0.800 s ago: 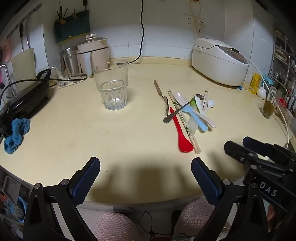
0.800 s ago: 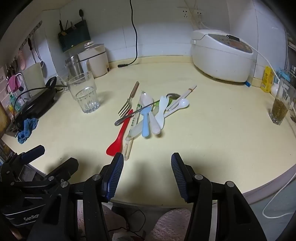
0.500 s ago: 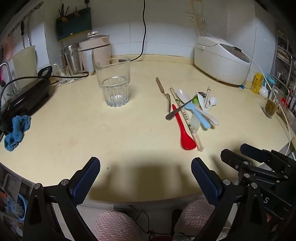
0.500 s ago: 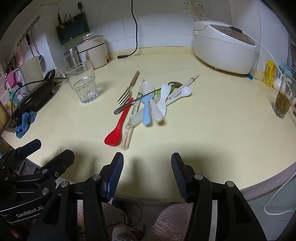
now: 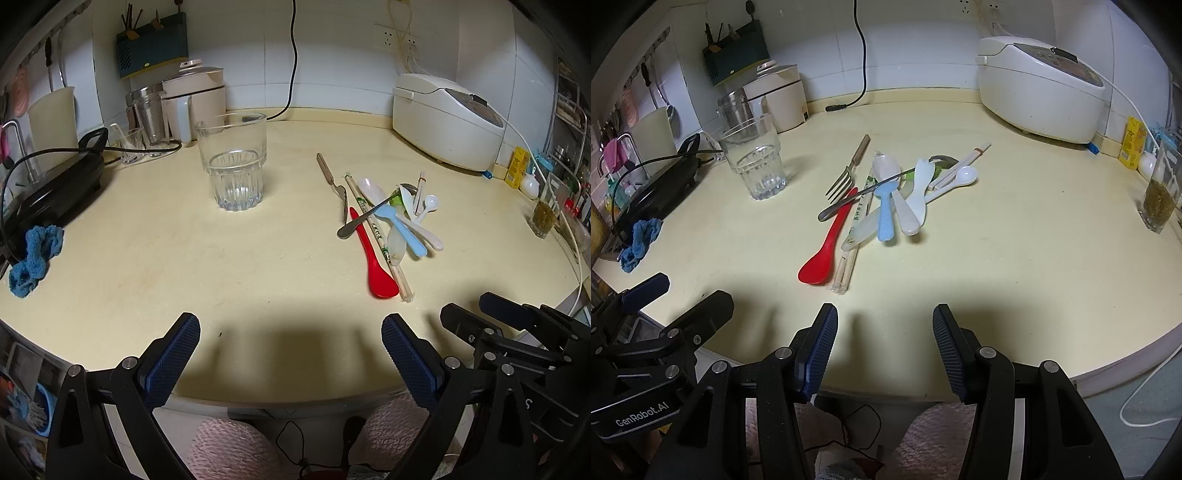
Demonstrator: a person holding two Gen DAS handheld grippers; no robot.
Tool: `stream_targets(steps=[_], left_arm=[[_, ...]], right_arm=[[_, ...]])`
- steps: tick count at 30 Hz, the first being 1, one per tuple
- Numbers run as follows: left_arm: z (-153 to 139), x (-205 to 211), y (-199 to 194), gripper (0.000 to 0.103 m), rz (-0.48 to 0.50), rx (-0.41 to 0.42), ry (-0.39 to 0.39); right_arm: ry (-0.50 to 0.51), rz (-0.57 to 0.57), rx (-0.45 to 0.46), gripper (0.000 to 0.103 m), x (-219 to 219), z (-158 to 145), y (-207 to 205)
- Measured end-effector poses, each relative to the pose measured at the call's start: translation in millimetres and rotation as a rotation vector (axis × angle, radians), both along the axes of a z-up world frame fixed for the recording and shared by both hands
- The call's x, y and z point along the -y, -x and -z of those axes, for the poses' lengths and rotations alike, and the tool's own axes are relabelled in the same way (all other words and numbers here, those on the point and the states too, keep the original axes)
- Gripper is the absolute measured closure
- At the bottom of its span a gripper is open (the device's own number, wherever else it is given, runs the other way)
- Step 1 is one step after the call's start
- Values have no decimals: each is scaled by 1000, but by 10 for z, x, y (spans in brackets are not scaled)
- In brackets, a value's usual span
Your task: Organize utensils
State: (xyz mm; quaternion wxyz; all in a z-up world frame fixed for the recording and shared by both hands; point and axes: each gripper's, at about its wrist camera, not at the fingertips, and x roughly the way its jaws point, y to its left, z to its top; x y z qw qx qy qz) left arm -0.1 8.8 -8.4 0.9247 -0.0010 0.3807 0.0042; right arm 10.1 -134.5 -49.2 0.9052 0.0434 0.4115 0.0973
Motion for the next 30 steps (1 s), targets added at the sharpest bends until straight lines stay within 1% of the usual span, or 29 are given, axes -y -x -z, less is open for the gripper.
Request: stream_targets(steps=[30], left_arm=[[-6, -21, 8, 3, -4, 2, 0]], right_arm=[[-2, -12, 1, 49, -35, 5, 15]])
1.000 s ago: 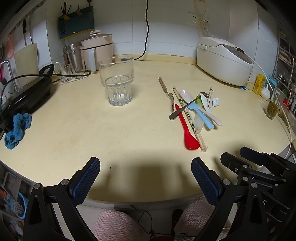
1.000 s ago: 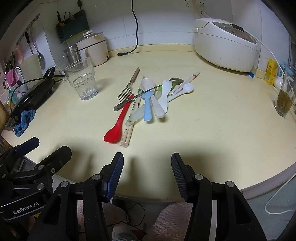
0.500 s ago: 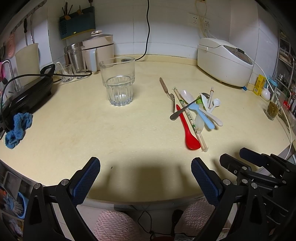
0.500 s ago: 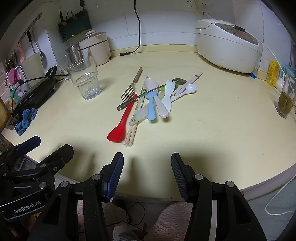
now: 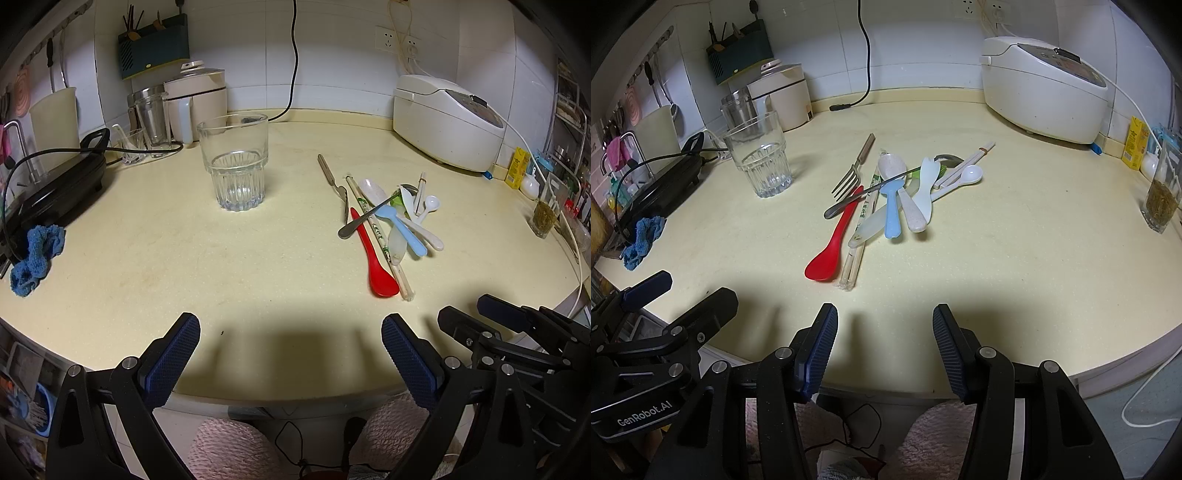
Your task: Organize utensils
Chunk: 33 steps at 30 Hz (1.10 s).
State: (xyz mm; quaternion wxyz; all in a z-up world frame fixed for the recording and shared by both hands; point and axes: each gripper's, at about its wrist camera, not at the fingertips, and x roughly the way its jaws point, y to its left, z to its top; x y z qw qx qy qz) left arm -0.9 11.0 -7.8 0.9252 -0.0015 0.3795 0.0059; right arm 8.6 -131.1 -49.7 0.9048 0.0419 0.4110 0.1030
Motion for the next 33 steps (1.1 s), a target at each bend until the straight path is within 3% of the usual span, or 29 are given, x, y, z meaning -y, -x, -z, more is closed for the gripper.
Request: stream_targets(steps=[33], left_arm=[[50, 23, 26, 3, 1, -6, 4]], right_arm=[[-4, 1, -13, 49, 12, 53, 7]])
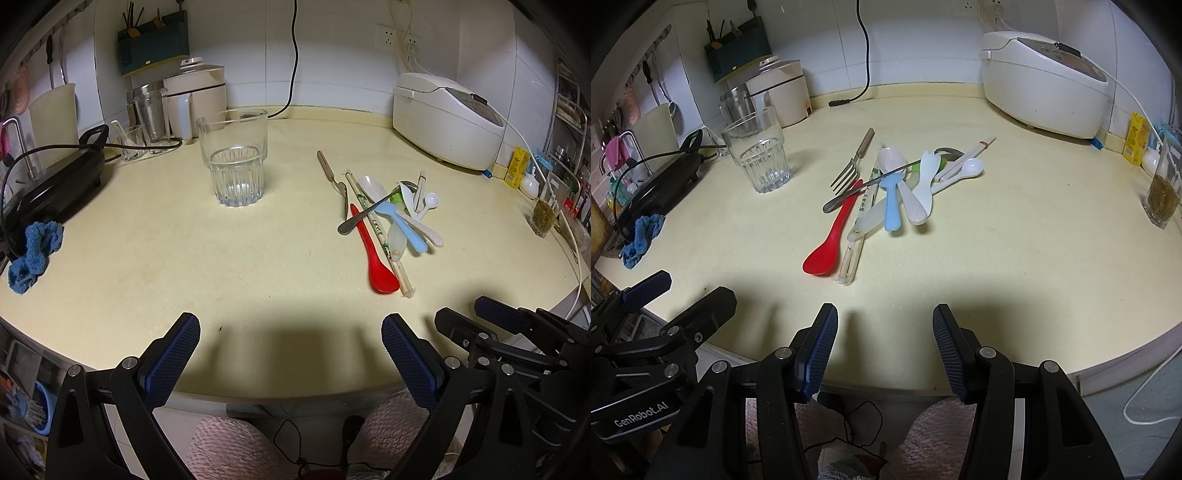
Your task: Organize utensils
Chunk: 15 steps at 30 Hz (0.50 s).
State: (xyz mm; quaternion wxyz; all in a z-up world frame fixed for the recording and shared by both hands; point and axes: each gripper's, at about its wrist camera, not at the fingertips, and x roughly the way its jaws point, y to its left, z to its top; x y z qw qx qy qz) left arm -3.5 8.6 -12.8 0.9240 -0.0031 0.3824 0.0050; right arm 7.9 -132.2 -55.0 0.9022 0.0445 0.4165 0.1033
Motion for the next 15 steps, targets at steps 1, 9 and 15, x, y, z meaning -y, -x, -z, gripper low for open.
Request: stream_targets(steps=[1, 9, 15], left_arm=[[3, -3, -3, 3, 0, -1, 1], [26, -17, -33, 3, -2, -17, 10], [65, -29, -73, 3, -5, -33, 13]], right_arm=[[0, 0, 0, 49, -1, 2, 2], [-1, -2, -11, 49, -9, 51, -11], [3, -2, -17, 49, -20, 61, -43]])
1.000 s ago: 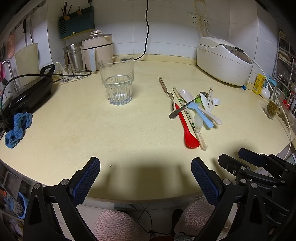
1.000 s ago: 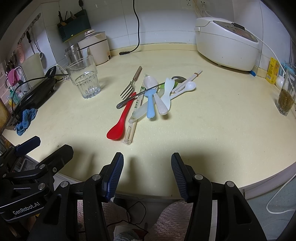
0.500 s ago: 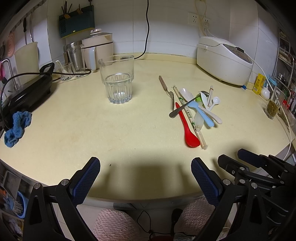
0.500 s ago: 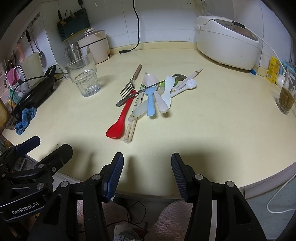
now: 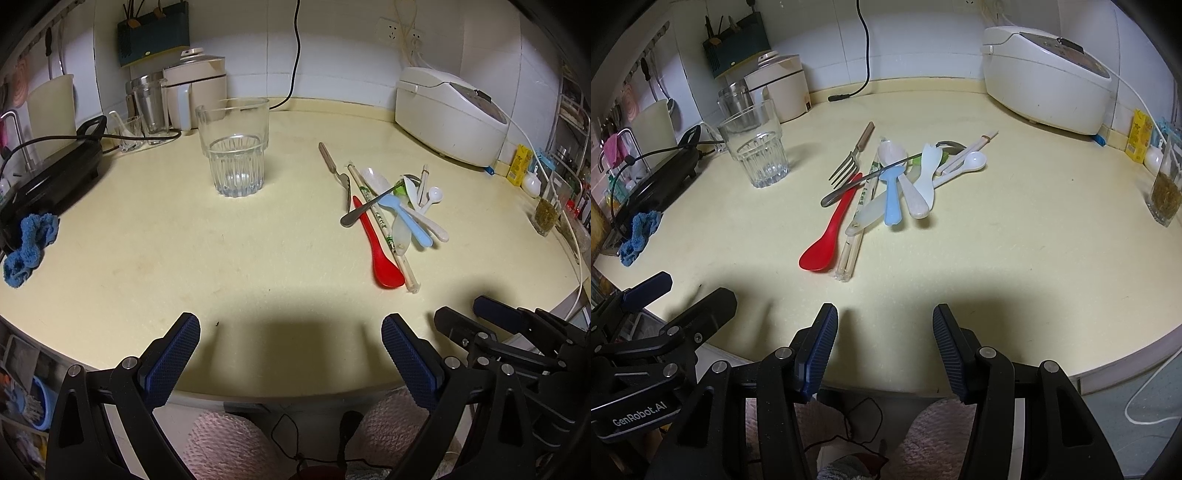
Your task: Organize utensils
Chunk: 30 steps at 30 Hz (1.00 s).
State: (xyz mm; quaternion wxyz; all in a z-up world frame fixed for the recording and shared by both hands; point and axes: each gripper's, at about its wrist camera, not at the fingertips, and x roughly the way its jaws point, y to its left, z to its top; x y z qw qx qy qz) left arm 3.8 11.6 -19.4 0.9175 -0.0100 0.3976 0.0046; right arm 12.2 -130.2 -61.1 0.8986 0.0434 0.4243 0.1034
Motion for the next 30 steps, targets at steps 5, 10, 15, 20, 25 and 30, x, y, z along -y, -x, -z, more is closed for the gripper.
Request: stream_targets(steps=[5, 10, 15, 20, 25, 30], left_arm=[[21, -2, -39, 3, -3, -6, -16], [59, -46, -122, 3, -13, -20, -18], [64, -181, -219, 3, 5, -24, 53], [-1, -498, -294, 3, 63, 49, 223], [-67, -811, -568, 3, 31, 43, 237], [-199, -1102, -856, 5, 74, 108, 336]], right_arm=[[-13, -2, 6, 49, 21, -23, -38], [32, 36, 53, 49, 149, -117, -200], [85, 113, 62, 49, 380, -119, -500], [85, 169, 44, 49, 579, -72, -663], [70, 186, 5, 49, 679, 54, -714], [69, 188, 11, 49, 723, 63, -713]])
